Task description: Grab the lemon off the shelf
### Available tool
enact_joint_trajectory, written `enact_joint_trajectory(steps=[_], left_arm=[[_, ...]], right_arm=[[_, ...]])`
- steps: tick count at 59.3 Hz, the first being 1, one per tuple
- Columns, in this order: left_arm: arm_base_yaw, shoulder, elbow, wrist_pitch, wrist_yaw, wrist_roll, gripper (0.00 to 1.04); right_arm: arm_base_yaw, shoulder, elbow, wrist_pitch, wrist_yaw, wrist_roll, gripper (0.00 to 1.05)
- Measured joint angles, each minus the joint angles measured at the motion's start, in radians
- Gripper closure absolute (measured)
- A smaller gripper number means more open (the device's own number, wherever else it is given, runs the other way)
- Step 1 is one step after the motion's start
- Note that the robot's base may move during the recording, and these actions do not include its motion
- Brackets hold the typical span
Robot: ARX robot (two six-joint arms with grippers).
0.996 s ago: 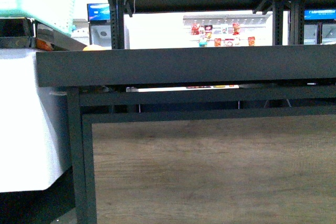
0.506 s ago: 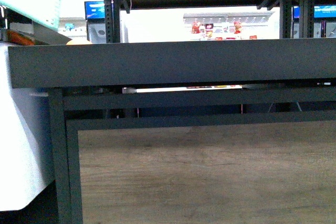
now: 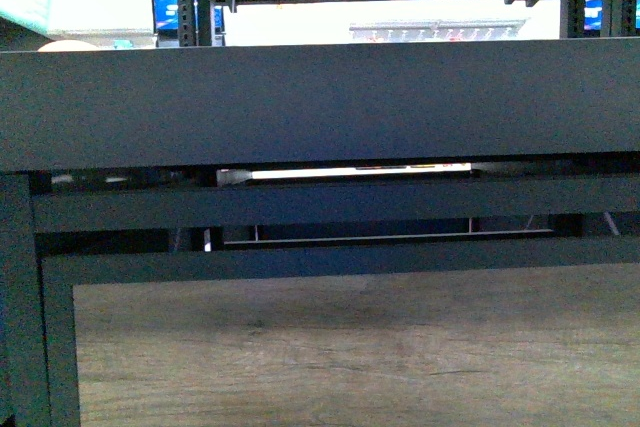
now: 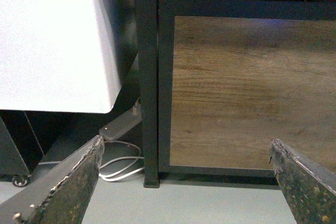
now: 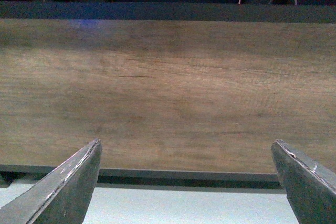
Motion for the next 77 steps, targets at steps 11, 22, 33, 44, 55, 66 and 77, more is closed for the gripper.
enact_joint_trajectory(steps=[11,22,33,44,55,66,77], left_arm=[[0.000,0.000,0.000,0.000,0.001,0.000,0.08],[0.000,0.000,0.000,0.000,0.000,0.000,0.08],[0.000,0.000,0.000,0.000,-0.001,0.000,0.08],[0.000,0.000,0.000,0.000,0.000,0.000,0.08],[0.000,0.000,0.000,0.000,0.000,0.000,0.08],[0.000,0.000,0.000,0.000,0.000,0.000,0.08],[0.000,0.000,0.000,0.000,0.000,0.000,0.08]], right_arm=[[0.000,0.000,0.000,0.000,0.000,0.000,0.07],[0.000,0.000,0.000,0.000,0.000,0.000,0.07],[0.000,0.000,0.000,0.000,0.000,0.000,0.07],[0.000,0.000,0.000,0.000,-0.001,0.000,0.07],[0.000,0.001,0.000,0.000,0.000,0.000,0.07],[0.000,0.001,0.000,0.000,0.000,0.000,0.07],[0.000,0.000,0.000,0.000,0.000,0.000,0.07]])
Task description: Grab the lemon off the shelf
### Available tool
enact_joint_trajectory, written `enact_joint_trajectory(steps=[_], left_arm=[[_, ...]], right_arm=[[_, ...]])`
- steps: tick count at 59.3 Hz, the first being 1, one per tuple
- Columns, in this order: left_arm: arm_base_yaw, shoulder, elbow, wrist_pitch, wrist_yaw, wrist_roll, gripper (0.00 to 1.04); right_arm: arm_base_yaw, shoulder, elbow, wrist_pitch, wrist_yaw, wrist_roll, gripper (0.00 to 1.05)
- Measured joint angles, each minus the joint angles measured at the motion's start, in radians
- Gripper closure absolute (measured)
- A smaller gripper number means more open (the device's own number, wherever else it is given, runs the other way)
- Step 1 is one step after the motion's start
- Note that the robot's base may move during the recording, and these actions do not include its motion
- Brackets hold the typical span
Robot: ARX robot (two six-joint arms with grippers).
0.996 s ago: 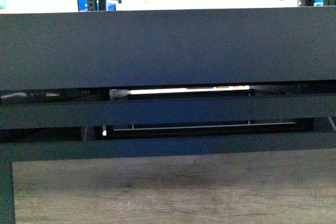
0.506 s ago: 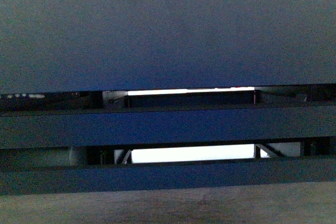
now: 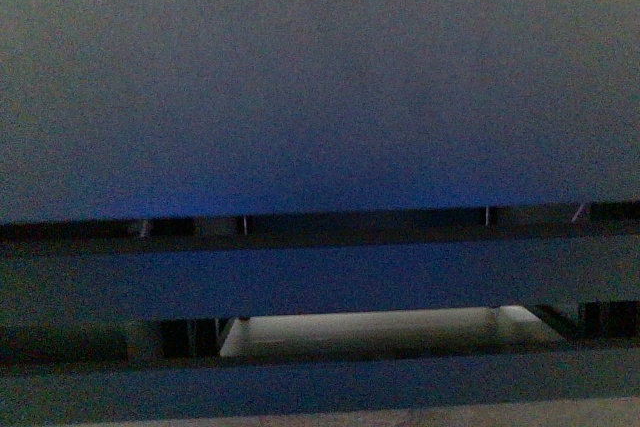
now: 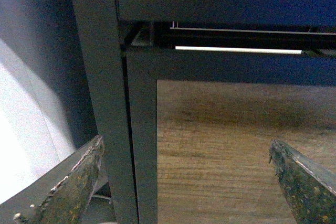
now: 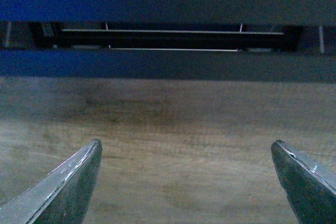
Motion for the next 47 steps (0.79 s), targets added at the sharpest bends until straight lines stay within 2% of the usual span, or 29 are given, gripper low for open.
enact_joint_trajectory(steps=[47], left_arm=[[0.000,0.000,0.000,0.000,0.000,0.000,0.08]], right_arm=[[0.000,0.000,0.000,0.000,0.000,0.000,0.07]])
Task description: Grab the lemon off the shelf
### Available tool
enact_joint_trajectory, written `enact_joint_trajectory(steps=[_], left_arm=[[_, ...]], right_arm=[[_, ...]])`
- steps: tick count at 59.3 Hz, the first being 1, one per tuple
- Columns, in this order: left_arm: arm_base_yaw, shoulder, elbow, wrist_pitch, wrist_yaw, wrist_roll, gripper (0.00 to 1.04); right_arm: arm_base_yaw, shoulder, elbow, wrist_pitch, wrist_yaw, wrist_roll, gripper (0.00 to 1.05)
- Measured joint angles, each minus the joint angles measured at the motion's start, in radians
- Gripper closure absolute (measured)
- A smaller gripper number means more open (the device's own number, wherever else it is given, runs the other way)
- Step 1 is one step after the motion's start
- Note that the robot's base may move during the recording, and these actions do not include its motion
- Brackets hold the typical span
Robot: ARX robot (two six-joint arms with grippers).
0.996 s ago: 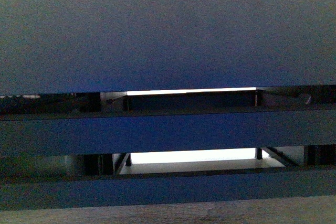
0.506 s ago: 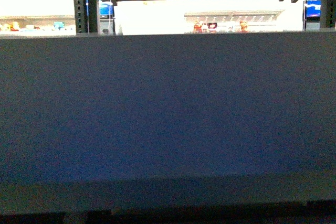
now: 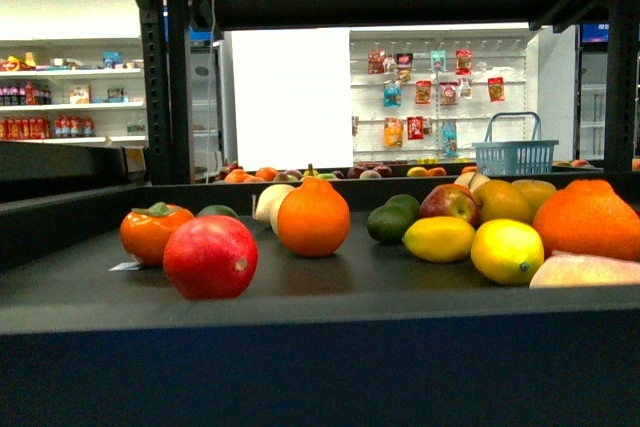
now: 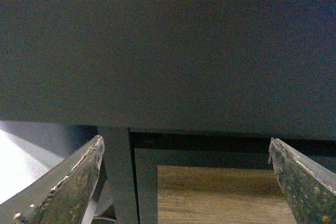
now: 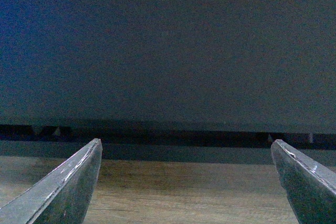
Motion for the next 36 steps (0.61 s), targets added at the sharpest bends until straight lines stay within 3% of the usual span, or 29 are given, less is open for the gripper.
enact_joint_trajectory(steps=[36], left_arm=[[0.000,0.000,0.000,0.000,0.000,0.000,0.08]], right_arm=[[0.000,0.000,0.000,0.000,0.000,0.003,0.07]])
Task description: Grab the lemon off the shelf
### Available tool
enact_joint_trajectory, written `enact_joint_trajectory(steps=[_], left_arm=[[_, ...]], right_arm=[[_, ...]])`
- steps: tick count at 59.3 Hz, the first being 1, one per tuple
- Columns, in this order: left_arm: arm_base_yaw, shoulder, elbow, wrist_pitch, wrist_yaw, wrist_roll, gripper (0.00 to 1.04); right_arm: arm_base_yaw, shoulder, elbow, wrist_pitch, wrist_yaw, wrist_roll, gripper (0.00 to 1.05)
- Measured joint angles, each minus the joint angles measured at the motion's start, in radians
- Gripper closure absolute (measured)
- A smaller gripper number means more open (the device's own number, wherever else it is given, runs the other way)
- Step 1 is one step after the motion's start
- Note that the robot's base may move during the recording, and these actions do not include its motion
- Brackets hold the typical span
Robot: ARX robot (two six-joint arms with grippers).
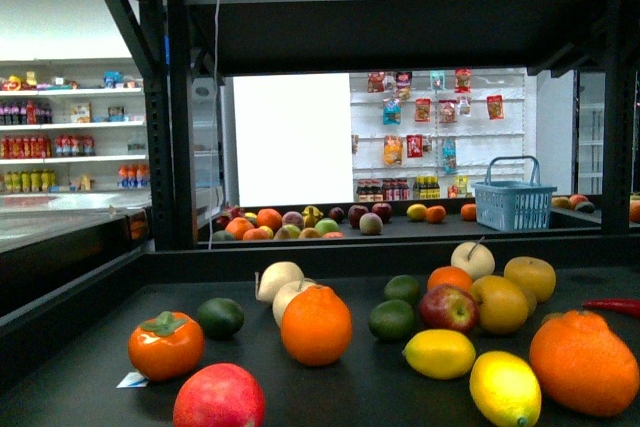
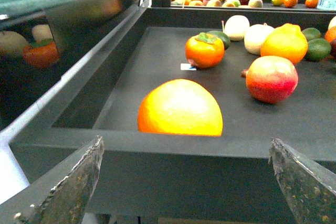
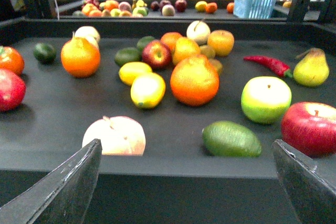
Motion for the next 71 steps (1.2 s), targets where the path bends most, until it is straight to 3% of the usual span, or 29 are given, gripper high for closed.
enact_joint_trajectory(steps=[66,71], left_arm=[[0.000,0.000,0.000,0.000,0.000,0.000,0.08],[-0.033,0.051,0.026,-0.088,-0.088,-0.084,0.08]], right_arm=[[0.000,0.000,0.000,0.000,0.000,0.004,0.07],[0.000,0.000,0.000,0.000,0.000,0.004,0.07]])
